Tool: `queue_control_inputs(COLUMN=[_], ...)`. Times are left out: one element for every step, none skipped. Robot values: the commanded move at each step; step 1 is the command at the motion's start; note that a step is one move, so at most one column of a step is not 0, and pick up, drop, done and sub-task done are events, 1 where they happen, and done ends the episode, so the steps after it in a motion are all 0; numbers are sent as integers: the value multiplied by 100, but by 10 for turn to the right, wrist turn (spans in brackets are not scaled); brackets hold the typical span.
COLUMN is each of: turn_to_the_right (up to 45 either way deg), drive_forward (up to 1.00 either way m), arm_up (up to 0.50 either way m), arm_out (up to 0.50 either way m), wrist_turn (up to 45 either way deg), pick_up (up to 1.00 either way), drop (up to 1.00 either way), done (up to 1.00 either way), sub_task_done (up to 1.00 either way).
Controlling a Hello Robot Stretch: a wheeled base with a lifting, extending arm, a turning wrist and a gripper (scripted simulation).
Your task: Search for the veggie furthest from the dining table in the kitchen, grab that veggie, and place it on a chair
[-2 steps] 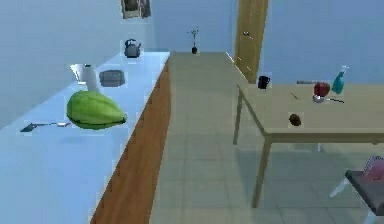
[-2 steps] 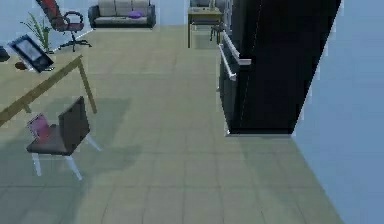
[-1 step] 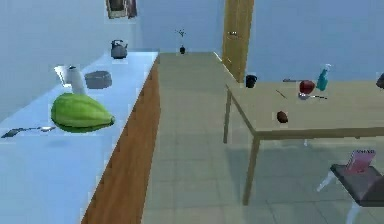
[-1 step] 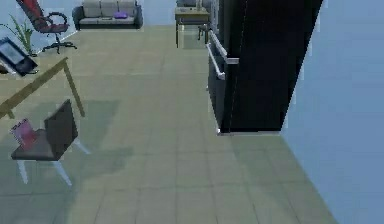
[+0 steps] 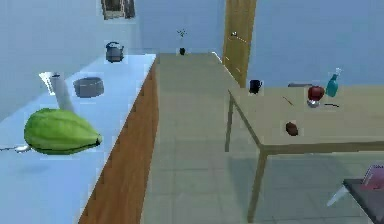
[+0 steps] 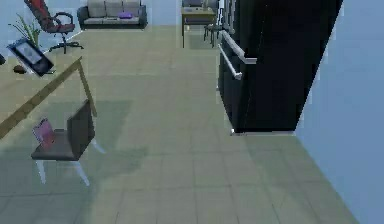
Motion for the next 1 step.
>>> queue_control_inputs(turn_to_the_right=[450], drive_forward=[0], arm_up=[0], arm_out=[0], wrist_turn=[0], pick_up=[0], drop=[0], done=[0], sub_task_done=[0])
